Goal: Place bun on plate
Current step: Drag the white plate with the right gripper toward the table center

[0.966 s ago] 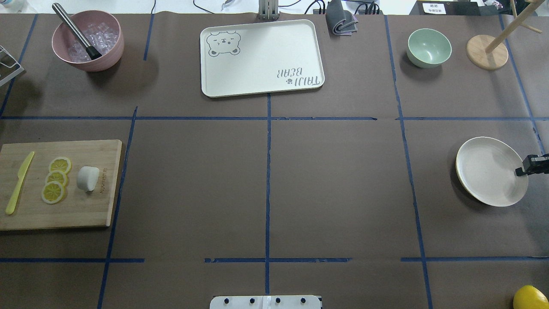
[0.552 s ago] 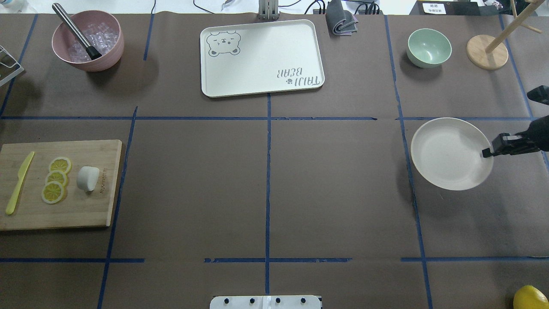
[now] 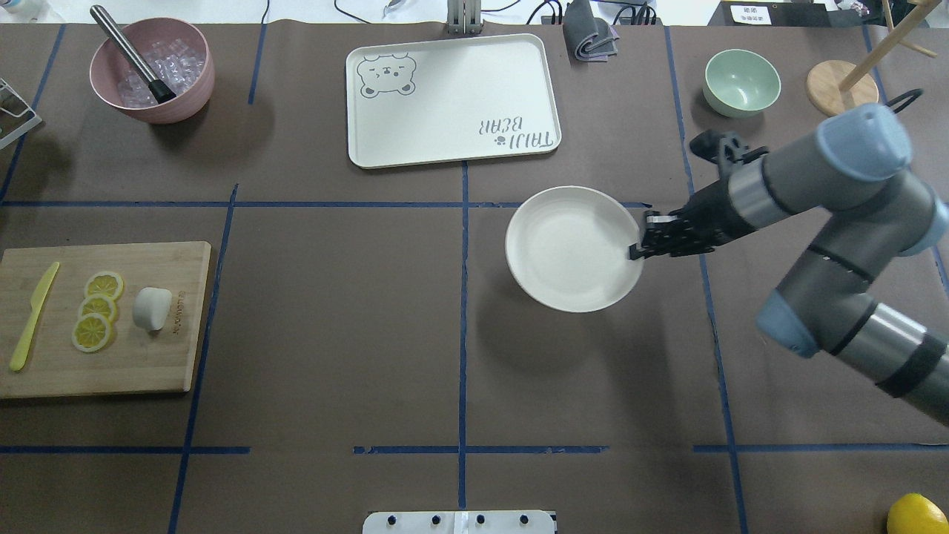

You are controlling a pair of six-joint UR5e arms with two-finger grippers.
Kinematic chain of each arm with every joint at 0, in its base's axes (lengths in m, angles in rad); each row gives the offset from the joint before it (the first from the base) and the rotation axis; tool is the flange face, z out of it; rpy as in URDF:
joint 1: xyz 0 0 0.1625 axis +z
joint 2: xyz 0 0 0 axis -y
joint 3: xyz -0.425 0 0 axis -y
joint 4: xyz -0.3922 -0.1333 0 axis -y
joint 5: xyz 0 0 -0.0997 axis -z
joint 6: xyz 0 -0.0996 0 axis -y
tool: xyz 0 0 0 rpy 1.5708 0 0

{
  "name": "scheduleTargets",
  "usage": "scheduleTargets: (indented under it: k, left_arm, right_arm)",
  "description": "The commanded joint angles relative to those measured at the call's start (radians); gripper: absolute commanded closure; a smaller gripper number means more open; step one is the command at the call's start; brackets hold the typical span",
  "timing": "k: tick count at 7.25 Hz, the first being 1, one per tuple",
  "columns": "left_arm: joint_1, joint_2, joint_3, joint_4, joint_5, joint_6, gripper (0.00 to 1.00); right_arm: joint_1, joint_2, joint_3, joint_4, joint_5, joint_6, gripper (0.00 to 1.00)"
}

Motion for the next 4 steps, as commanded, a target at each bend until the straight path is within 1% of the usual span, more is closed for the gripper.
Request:
scheduleTargets:
  k: [1,2,4]
  left_arm:
    - [0.0,0.0,0.0,-0.005,-0.002,0.0,0.0]
    - [0.0,0.0,0.004,-0.005,-0.005,-0.002,0.0]
    - [0.0,0.0,0.006,-0.005,-0.008,-0.002,0.0]
  right_arm:
    - [-0.125,0.175,-0.121,-0.006,-0.116,0.145,1.0]
    - [-0.145,0.2,-0.156,-0.007,-0.168,0.147,1.0]
    - [-0.16,0.197,-0.158,-0.009,-0.175,0.145,1.0]
